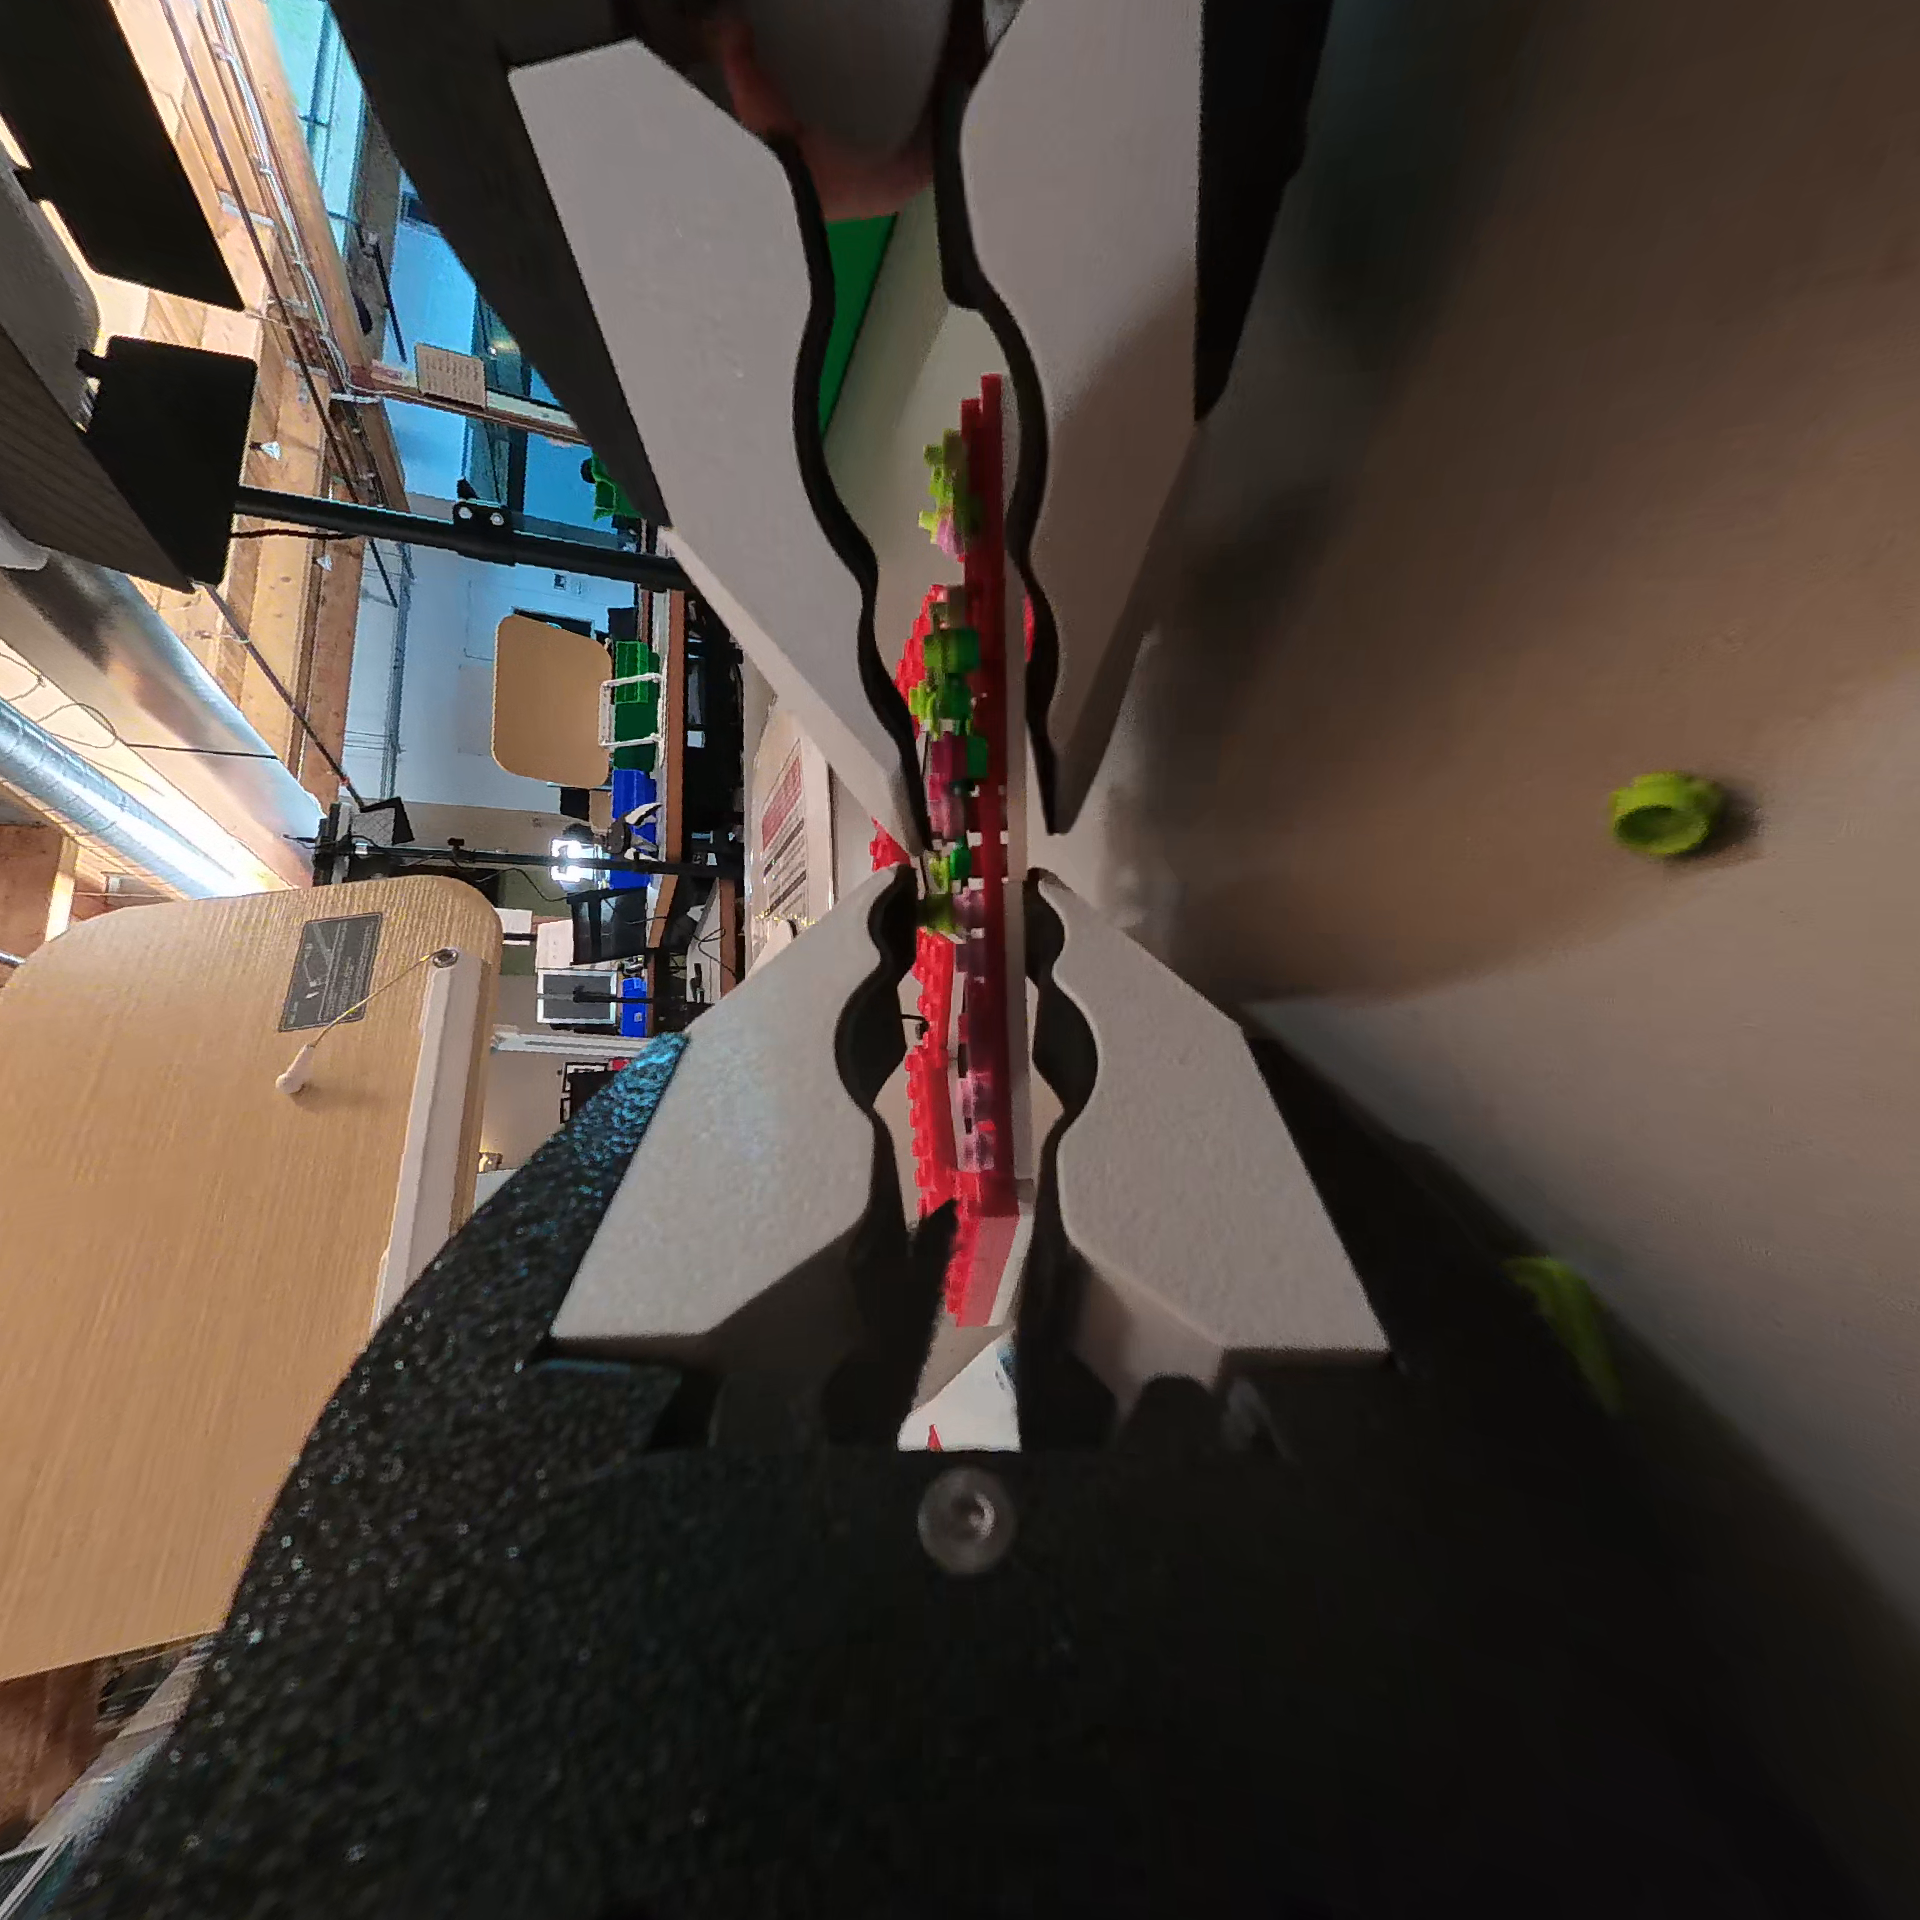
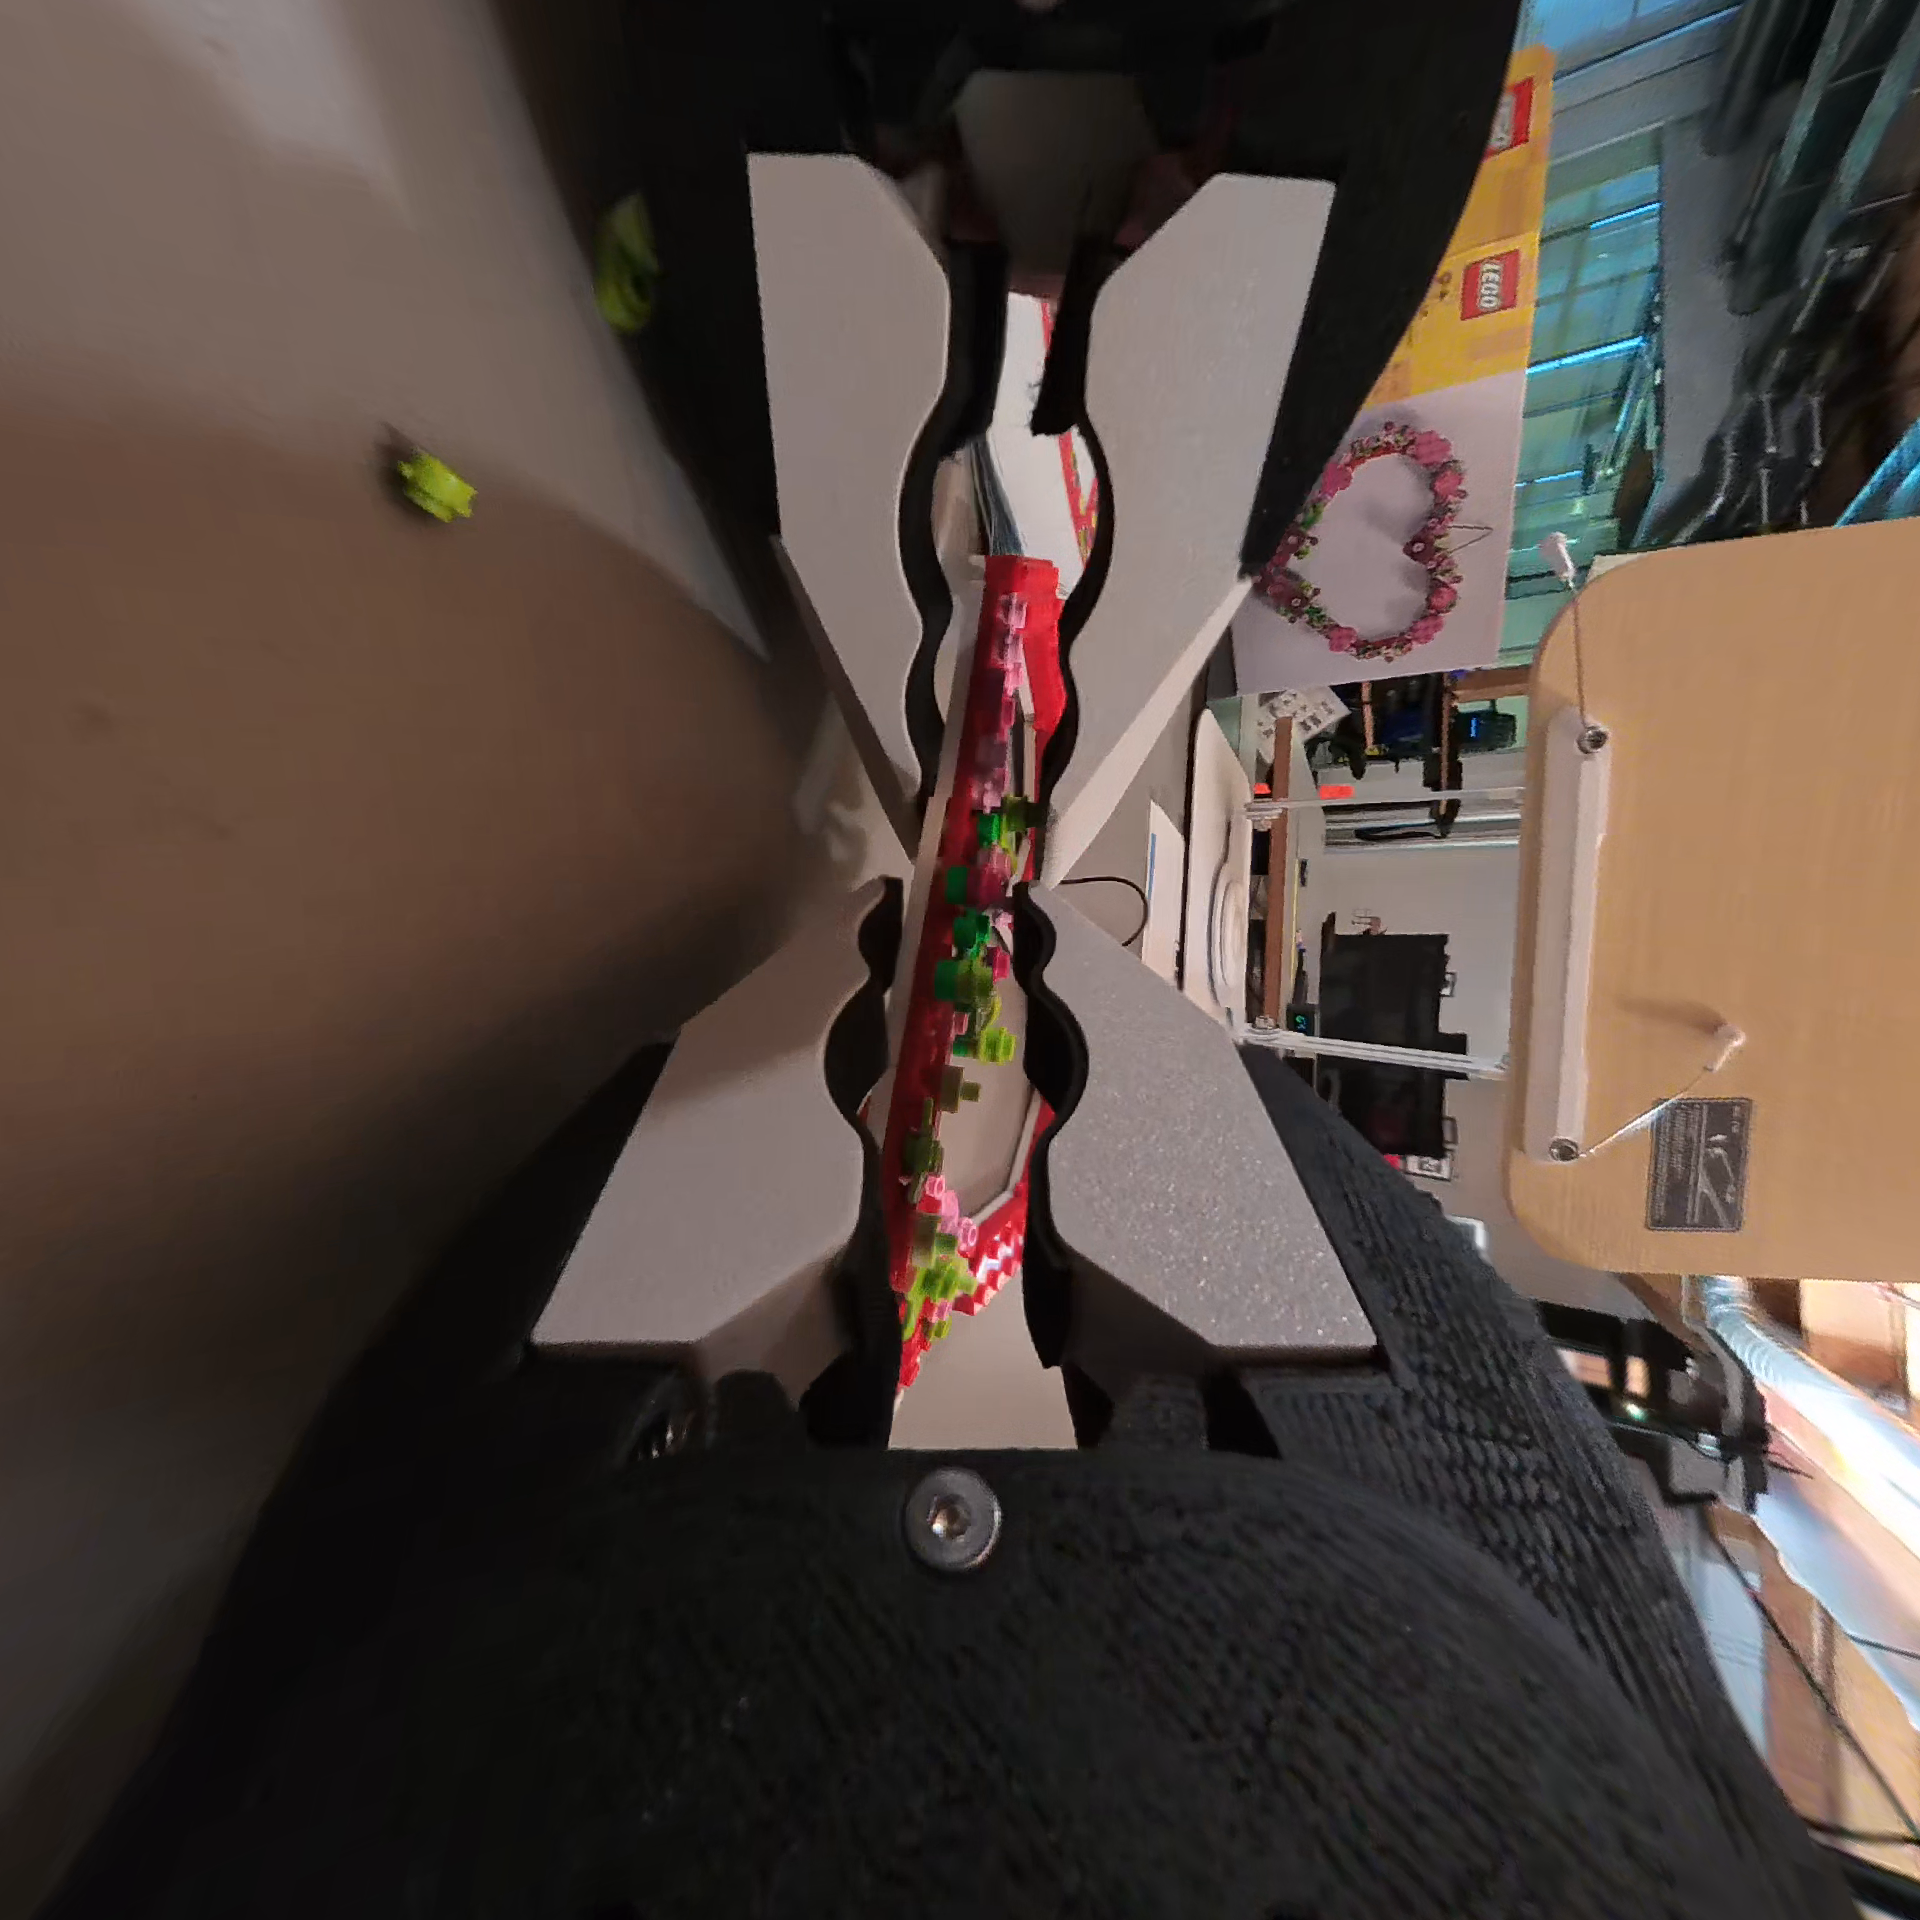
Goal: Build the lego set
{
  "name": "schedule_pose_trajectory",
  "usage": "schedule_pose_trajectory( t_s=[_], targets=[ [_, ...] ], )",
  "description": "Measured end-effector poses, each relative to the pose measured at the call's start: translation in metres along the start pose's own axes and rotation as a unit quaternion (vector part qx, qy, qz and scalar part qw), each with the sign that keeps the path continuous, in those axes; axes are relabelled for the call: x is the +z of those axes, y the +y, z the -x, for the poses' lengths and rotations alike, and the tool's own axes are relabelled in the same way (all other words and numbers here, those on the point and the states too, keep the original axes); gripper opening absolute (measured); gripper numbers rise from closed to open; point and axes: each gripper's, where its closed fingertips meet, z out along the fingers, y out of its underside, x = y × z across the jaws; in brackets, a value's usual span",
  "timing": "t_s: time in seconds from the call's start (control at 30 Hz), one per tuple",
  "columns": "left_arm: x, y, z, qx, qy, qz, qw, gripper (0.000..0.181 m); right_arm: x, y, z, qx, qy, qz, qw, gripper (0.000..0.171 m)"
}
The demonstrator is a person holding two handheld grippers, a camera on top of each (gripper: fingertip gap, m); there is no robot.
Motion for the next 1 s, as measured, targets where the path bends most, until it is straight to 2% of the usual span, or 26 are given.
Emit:
schedule_pose_trajectory(
  t_s=[0.23,1.0],
  targets=[
    [-0.001,-0.0009,0.0012,-0.002,-0.006,0.005,1.0,0.017,-0.0025,-0.0024,-0.0041,0.059,-0.009,-0.017,0.998,0.016],
    [0.0006,0.0005,-0.0026,-0.032,0.007,0.017,0.999,0.016,-0.0019,-0.0012,0.0004,0.063,-0.01,-0.003,0.998,0.012]
  ],
)
